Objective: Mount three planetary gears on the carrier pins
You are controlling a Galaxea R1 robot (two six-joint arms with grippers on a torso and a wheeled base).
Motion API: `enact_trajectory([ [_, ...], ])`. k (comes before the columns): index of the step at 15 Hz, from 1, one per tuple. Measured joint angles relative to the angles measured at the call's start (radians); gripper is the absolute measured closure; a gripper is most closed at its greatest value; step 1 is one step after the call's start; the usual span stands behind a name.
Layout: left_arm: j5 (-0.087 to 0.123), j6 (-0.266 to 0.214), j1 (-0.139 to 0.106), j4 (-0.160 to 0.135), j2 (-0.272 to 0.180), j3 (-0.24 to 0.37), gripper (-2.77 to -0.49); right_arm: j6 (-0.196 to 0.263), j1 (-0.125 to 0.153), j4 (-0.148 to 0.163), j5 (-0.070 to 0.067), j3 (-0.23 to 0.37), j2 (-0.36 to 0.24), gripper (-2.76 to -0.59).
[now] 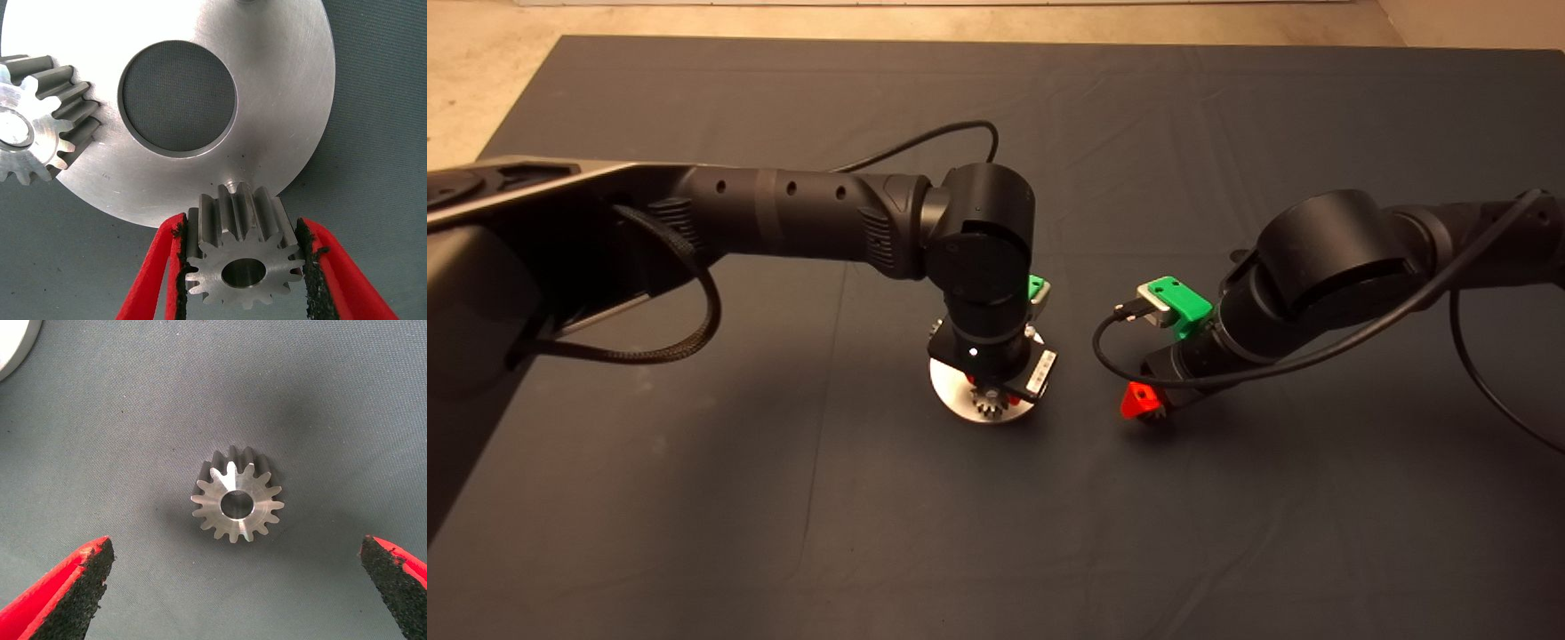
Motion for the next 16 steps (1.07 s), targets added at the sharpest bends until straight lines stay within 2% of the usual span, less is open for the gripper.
enact_trajectory([
  [4,0.001,0.0,0.002,0.0,0.006,0.0,-0.9,0.0,0.0,0.0,0.0,0.0,0.0,-2.75],
  [7,0.003,0.0,0.013,0.001,0.007,0.0,-0.89,0.0,0.0,0.0,-0.001,0.0,0.001,-2.75],
  [12,0.003,0.0,0.012,0.001,0.007,0.0,-0.89,0.0,0.0,0.0,0.0,0.0,0.002,-2.75],
  [15,0.003,0.0,0.012,0.001,0.007,0.0,-0.96,0.0,0.0,0.0,0.0,0.0,0.002,-2.75],
  [16,0.003,-0.001,0.012,0.0,0.006,0.0,-1.04,0.0,0.0,0.0,0.0,0.0,0.002,-2.75],
])
